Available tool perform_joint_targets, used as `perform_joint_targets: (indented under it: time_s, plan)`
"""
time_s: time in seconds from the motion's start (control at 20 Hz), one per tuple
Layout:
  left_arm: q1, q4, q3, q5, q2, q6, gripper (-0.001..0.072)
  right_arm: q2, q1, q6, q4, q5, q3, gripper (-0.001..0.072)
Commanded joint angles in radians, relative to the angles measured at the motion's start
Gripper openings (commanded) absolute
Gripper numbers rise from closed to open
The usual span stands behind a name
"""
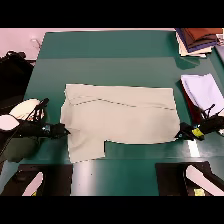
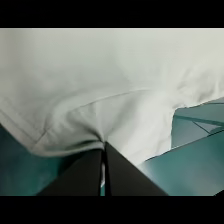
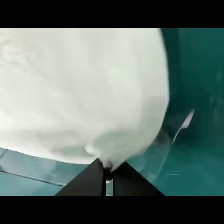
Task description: Fold the shirts.
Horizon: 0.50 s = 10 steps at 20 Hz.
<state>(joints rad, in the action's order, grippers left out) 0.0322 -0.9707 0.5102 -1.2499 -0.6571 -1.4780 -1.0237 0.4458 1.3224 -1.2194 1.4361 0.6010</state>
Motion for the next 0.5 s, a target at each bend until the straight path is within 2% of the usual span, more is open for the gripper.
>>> perform_joint_targets:
  time_s: [0.0,0.1,0.2,0.3,0.45]
  plan:
    - [0.001,-0.089,0.003,-0.177,0.153,-0.069,0.002,0.119,-0.068,0.0,-0.121,0.095,0.067,0.0018]
    - [0.001,-0.085,0.015,-0.285,0.22,-0.096,0.002,0.205,-0.077,0.0,-0.181,0.145,0.096,0.0018]
    - [0.001,-0.085,0.051,-0.278,0.23,-0.115,0.002,0.272,-0.077,0.001,-0.189,0.137,0.129,0.0018]
    - [0.001,-0.087,0.085,-0.183,0.184,-0.11,0.002,0.282,-0.077,0.014,-0.187,0.119,0.179,0.0017]
    - [0.001,-0.086,0.135,-0.018,0.024,-0.038,0.002,0.175,-0.077,0.014,-0.148,0.092,0.271,0.0016]
